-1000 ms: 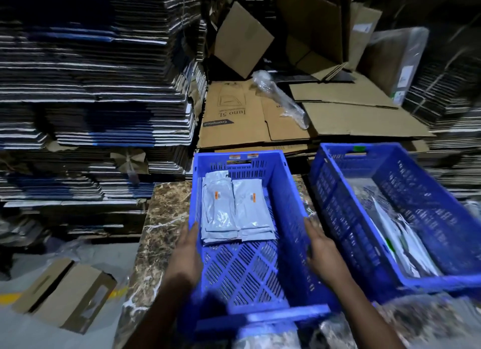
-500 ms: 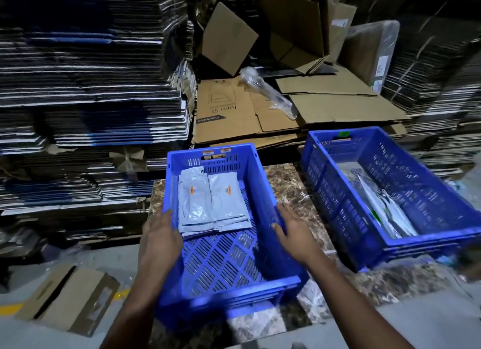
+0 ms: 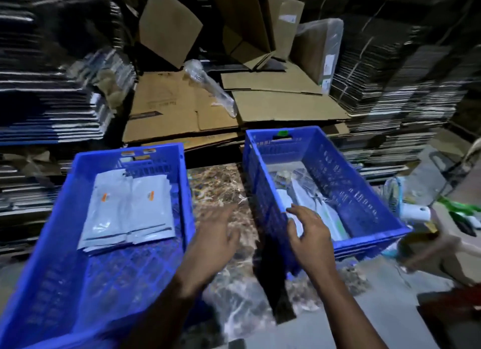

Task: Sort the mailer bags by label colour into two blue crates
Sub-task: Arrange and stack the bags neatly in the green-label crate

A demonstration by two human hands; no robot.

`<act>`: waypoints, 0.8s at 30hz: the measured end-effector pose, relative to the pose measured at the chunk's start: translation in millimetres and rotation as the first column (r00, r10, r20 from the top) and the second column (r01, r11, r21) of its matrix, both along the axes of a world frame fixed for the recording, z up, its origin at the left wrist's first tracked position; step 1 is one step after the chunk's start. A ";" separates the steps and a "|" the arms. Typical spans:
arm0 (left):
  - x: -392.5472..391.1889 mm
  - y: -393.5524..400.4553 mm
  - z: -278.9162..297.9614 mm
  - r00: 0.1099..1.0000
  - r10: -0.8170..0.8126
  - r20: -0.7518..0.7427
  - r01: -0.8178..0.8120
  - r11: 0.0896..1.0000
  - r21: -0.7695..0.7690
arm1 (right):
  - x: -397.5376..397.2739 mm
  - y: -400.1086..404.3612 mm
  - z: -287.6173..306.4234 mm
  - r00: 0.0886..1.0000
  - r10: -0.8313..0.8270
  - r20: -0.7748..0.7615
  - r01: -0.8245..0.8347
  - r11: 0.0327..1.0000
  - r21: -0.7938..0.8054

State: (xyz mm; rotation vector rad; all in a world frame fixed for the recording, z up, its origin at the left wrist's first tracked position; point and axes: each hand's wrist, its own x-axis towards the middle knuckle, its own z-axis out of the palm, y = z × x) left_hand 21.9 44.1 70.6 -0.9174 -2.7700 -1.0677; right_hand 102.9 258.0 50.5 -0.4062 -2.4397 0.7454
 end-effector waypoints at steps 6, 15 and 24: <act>-3.9 146.4 -8.0 0.965 0.126 0.231 -0.123 0.992 -0.027 | 25.2 116.4 -19.1 0.954 0.093 0.284 -0.156 0.966 0.207; -6.5 173.5 -26.0 0.874 0.369 0.317 -0.347 0.930 -0.125 | 38.0 97.6 -26.2 0.874 0.322 0.365 -0.460 0.791 0.404; 4.2 82.5 -44.0 0.851 0.458 0.257 -0.427 0.888 -0.169 | 30.7 36.3 -23.2 0.626 0.693 0.357 -0.666 0.714 -0.217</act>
